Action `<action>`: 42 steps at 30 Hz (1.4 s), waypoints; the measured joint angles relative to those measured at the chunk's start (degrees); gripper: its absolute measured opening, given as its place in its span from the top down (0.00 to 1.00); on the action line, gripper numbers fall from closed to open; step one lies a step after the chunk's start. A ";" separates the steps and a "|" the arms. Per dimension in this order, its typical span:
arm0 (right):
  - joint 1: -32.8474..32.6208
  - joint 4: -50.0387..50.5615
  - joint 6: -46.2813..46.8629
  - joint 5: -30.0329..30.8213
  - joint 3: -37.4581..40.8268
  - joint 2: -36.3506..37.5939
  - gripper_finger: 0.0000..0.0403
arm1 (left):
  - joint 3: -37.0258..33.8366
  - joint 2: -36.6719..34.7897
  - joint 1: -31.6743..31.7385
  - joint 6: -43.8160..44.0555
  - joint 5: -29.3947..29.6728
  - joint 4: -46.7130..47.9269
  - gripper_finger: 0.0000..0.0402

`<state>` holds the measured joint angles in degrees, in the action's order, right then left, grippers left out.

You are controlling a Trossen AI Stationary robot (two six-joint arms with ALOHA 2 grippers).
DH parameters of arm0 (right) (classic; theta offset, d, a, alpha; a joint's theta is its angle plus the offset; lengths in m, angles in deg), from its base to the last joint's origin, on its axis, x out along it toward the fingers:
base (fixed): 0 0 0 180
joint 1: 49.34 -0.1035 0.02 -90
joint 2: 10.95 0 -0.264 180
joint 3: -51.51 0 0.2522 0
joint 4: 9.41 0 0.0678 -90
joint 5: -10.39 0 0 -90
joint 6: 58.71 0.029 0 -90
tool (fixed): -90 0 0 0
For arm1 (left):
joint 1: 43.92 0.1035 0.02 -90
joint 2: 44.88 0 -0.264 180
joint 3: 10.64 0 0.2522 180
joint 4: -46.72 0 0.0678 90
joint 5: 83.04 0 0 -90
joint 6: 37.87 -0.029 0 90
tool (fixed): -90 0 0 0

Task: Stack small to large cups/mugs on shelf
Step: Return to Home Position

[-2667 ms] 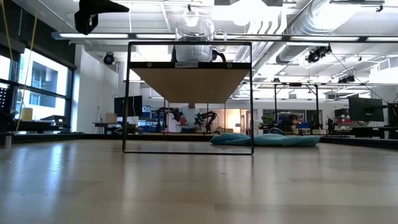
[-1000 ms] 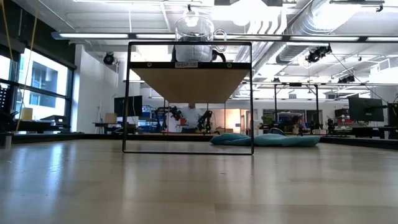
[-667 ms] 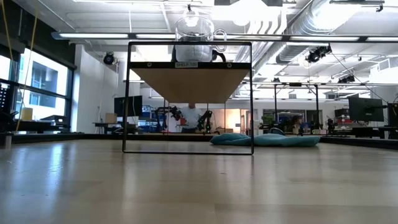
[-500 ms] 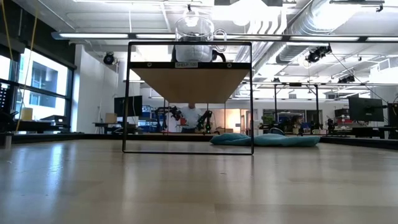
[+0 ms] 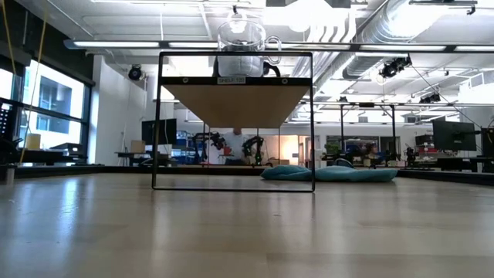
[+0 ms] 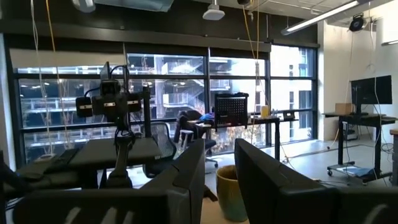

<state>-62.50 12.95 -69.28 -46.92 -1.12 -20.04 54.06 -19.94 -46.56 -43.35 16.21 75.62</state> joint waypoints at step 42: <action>0.00 -24.86 -3.39 0.12 15.37 0.05 0.80 | -29.52 -23.66 0.00 5.02 -10.36 -17.01 0.66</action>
<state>-62.50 -11.91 -72.66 -46.79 14.25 -19.99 24.55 -43.60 -46.56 -38.33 5.86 58.61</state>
